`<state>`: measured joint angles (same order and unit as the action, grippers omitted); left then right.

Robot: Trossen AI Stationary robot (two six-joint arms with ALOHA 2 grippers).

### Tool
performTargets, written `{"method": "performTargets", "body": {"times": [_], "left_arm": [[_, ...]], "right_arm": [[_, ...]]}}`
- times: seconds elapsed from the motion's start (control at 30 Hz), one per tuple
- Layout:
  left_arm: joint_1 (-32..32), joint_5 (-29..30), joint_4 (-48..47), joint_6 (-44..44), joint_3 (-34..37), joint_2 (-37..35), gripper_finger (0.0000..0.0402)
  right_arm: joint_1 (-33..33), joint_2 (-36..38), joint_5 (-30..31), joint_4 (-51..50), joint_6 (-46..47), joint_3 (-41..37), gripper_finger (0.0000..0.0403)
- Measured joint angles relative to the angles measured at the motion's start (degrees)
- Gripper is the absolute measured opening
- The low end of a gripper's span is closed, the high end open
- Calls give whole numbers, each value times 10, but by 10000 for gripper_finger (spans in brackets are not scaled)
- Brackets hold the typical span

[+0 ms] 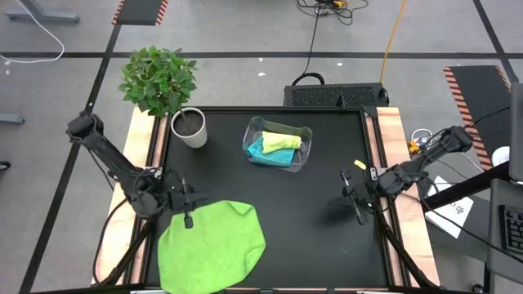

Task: Fold microfiber towels
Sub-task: Fold the green towel

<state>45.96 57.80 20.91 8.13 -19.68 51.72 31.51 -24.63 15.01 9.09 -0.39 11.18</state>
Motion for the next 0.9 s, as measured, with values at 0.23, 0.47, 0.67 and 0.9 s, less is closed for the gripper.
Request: {"method": "performTargets", "body": {"times": [0.23, 0.47, 0.67, 0.9], "left_arm": [[8, 52, -115, -79, 0, -64, 76], [9, 52, -156, -99, 0, -75, 76], [8, 0, -142, -98, 1, -75, 76], [8, 3, -103, -31, 1, -75, 76]], "right_arm": [[0, 24, 17, 129, 37, -101, 0], [1, 13, 31, 105, 66, -101, 0], [1, 3, 3, 76, 68, -101, 0], [1, 2, -17, 87, 53, -102, 0]]}}
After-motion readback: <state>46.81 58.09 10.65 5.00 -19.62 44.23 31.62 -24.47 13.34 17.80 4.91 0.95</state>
